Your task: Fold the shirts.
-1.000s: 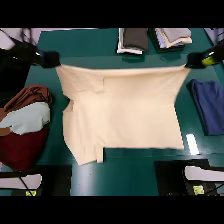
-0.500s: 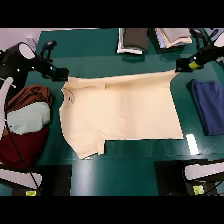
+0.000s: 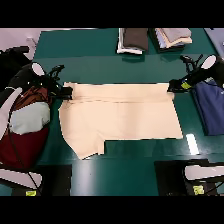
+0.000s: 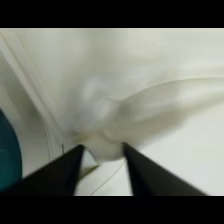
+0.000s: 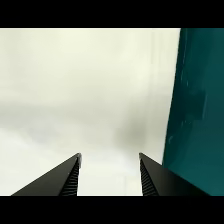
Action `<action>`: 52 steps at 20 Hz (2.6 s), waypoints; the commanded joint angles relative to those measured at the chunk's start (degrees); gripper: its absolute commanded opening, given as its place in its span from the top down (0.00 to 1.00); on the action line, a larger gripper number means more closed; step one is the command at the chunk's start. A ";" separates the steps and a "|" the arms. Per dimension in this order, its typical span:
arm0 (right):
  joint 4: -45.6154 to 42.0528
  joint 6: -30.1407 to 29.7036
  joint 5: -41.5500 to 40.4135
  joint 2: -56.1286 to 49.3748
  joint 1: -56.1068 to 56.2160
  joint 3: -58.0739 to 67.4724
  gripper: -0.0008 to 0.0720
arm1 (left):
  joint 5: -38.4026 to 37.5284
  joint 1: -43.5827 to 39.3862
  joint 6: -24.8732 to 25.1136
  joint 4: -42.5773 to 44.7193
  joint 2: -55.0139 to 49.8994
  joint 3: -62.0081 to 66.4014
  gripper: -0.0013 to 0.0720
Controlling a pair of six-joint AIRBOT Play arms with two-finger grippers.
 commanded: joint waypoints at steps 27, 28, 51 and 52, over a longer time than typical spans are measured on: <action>4.52 0.09 5.40 22.21 0.59 0.50 0.40 | 13.25 -0.26 -5.64 -26.40 51.32 -62.75 0.55; 4.94 0.11 5.64 22.23 0.59 0.50 0.40 | 13.51 -0.26 -4.70 -26.91 51.32 -62.69 0.70; 6.38 -3.91 1.79 27.85 -19.28 -46.58 0.58 | 3.08 -0.24 -1.11 -15.26 51.52 -50.49 0.95; 6.23 -3.98 1.53 26.99 -17.66 -45.13 0.74 | 2.62 -0.24 -1.14 -14.19 51.52 -50.47 0.95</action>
